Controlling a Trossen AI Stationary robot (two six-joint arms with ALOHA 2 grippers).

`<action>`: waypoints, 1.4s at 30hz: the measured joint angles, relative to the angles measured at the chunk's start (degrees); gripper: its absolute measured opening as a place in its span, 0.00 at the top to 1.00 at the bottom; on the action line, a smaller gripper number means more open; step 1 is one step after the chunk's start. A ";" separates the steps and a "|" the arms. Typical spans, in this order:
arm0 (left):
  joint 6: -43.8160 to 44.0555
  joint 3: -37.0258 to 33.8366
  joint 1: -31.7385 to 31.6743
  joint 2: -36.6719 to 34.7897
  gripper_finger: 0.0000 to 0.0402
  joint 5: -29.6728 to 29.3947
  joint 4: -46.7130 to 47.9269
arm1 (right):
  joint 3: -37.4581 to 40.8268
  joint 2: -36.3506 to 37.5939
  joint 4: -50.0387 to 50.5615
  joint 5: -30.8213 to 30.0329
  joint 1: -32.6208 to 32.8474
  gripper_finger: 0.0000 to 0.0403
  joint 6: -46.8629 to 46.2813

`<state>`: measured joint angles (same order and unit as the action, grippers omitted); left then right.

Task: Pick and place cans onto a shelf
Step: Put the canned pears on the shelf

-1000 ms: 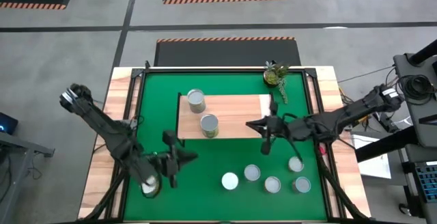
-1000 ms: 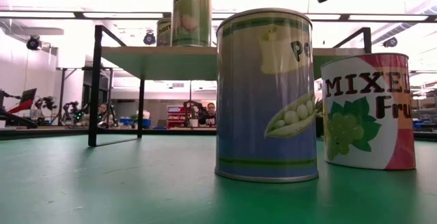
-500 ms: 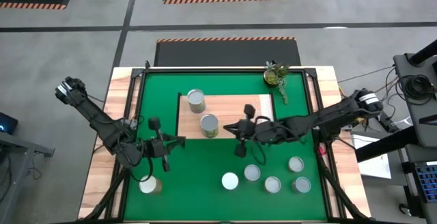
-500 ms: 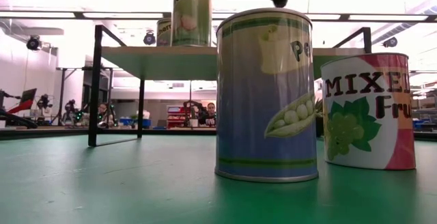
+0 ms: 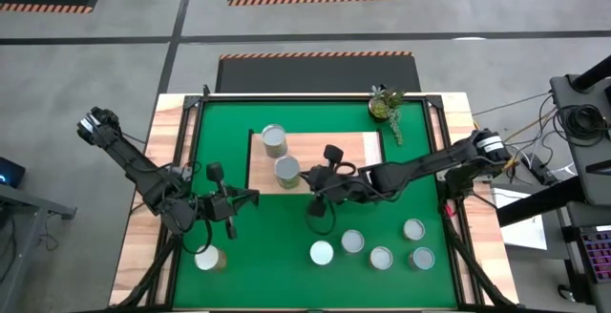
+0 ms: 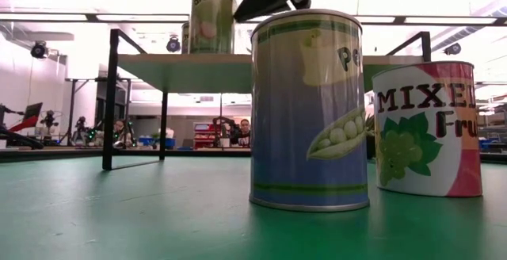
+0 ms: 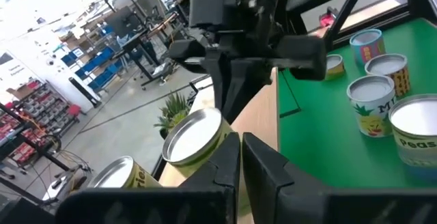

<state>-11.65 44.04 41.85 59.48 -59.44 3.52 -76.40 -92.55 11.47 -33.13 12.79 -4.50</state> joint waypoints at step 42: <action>-0.05 0.14 0.00 0.04 1.00 0.00 1.02 | -1.09 -3.41 -7.72 3.21 -2.34 0.98 5.05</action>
<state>-11.70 44.18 41.85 59.53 -59.44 4.54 -77.49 -95.96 3.76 -29.93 10.45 0.55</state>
